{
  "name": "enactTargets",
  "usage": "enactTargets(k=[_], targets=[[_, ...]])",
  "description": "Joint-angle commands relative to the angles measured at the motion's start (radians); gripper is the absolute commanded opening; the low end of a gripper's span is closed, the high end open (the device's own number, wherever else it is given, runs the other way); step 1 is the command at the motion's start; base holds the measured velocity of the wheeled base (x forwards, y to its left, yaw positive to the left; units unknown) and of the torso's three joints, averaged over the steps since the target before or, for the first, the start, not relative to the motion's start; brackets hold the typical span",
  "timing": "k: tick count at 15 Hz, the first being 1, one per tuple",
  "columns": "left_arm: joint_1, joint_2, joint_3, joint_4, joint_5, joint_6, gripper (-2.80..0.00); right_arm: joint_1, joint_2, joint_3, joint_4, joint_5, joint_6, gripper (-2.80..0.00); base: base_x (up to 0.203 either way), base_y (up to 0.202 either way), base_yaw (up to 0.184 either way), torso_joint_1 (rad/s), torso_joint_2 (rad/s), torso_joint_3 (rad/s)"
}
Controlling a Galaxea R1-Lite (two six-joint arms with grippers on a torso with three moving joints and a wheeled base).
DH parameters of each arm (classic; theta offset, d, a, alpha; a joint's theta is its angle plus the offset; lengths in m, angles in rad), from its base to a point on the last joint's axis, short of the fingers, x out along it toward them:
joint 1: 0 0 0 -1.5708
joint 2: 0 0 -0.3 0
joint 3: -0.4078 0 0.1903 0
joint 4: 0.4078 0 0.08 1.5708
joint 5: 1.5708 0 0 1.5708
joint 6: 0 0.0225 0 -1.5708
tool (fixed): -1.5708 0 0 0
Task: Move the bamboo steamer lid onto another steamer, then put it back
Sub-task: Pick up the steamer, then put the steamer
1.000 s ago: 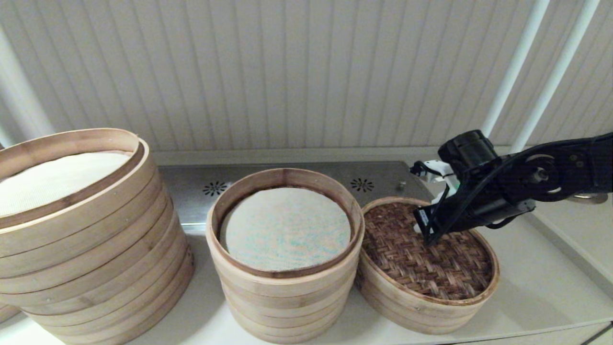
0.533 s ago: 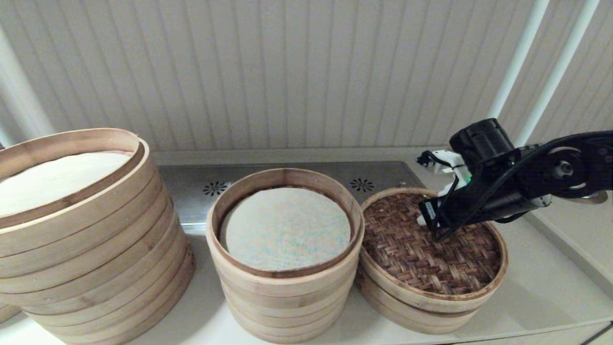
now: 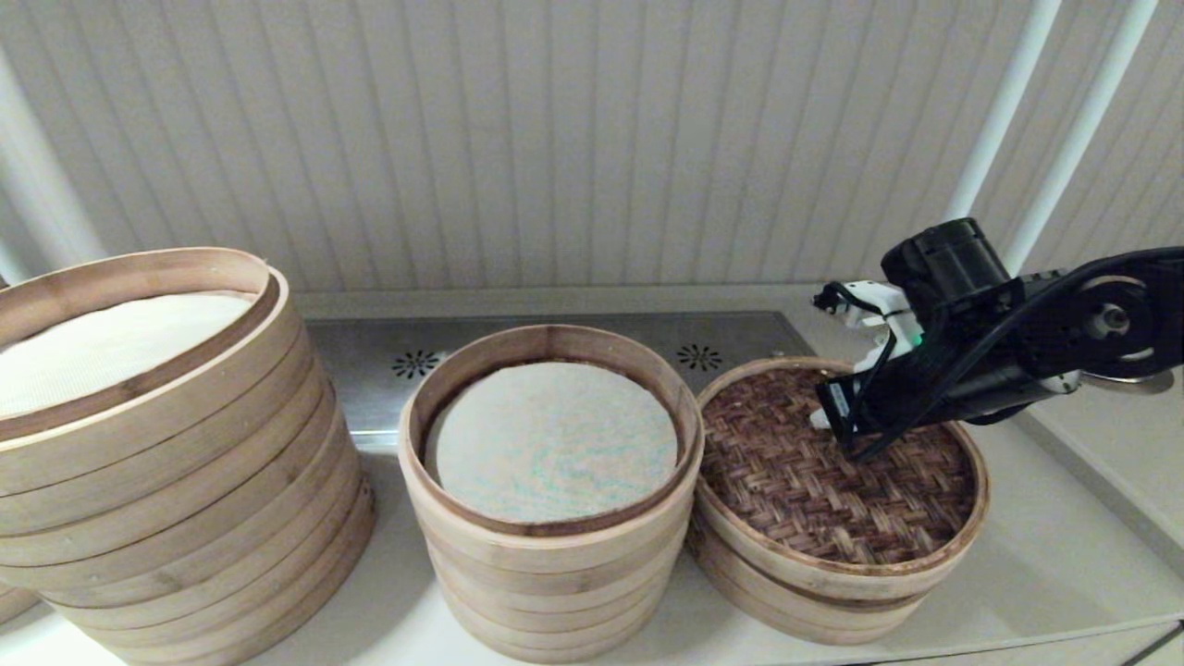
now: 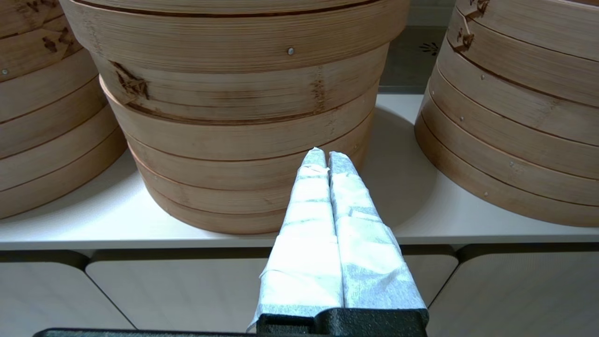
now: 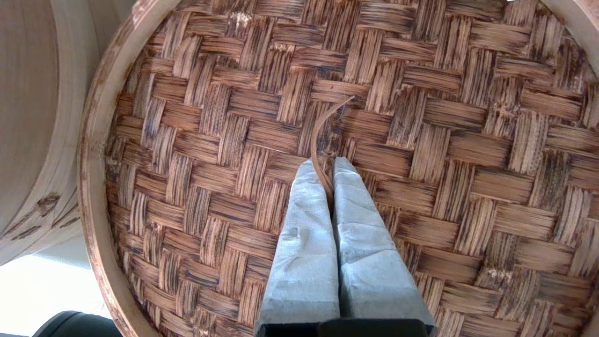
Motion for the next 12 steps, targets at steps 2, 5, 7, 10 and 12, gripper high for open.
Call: enactTargets(k=[2,5,7,10,12], targets=[[0.000,0.000,0.000,0.000,0.001,0.000,-2.80,-0.004,-0.008,-0.003,0.001,0.005,0.002,-2.80,0.000,0.000,0.000,0.000,0.00,0.000],[0.000,0.000,0.000,0.000,0.001,0.000,-2.80,-0.002,-0.008,-0.003,0.001,0.008,0.002,-2.80,0.000,0.000,0.000,0.000,0.00,0.000],[0.000,0.000,0.000,0.000,0.001,-0.002,-2.80,-0.002,-0.008,-0.003,0.001,0.009,0.003,-2.80,0.000,0.000,0.000,0.000,0.00,0.000],[0.000,0.000,0.000,0.000,0.000,-0.001,-2.80,-0.001,0.008,0.000,0.001,0.018,0.003,-2.80,0.000,0.000,0.000,0.000,0.00,0.000],[0.000,0.000,0.000,0.001,0.001,0.000,-2.80,-0.004,0.017,0.002,0.001,0.052,0.003,-2.80,0.000,0.000,0.000,0.000,0.00,0.000]])
